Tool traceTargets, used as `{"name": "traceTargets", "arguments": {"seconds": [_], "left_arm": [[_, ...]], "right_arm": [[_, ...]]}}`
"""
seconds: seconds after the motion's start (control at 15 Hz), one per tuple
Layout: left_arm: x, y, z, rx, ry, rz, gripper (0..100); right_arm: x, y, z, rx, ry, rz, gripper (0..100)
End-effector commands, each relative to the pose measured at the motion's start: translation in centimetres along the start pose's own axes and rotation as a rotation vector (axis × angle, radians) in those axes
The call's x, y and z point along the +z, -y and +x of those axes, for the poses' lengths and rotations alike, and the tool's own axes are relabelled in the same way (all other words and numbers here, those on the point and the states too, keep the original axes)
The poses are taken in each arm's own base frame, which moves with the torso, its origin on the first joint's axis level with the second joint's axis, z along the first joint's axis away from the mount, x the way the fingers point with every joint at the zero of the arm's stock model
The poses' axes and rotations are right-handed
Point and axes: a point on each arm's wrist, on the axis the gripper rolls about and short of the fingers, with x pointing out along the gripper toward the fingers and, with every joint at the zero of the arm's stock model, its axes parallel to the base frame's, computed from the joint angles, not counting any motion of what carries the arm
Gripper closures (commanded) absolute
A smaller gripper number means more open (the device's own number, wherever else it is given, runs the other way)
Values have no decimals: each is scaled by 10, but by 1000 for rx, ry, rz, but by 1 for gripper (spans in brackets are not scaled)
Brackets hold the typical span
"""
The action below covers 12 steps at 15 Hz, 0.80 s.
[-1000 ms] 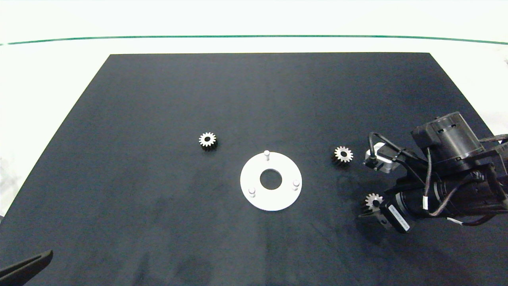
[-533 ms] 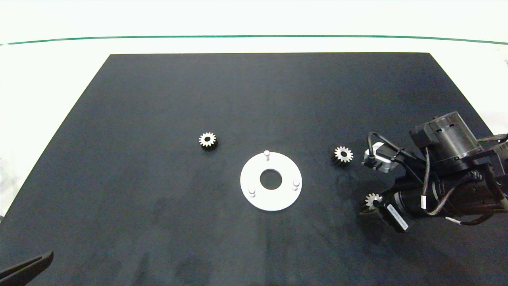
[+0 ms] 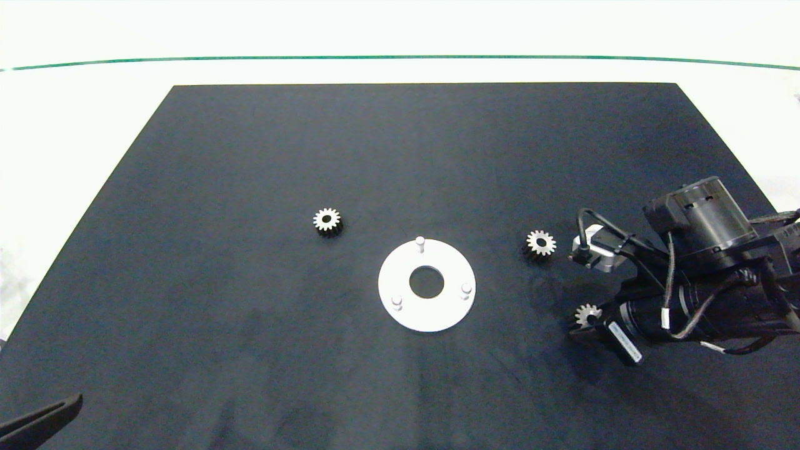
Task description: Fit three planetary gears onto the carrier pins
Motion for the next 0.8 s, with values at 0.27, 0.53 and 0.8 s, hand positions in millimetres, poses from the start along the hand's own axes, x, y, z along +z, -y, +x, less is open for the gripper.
{"name": "traceTargets", "arguments": {"seconds": [0.27,0.53,0.8], "left_arm": [[-1,0,0,-10,-4,3,0],[-1,0,0,-9,-4,3,0],[-1,0,0,-9,-6,3,0]], "right_arm": [[0,0,3,3,-10,-3,56],[0,-1,3,3,-7,-4,63],[0,-1,2,4,-10,-6,71]]}}
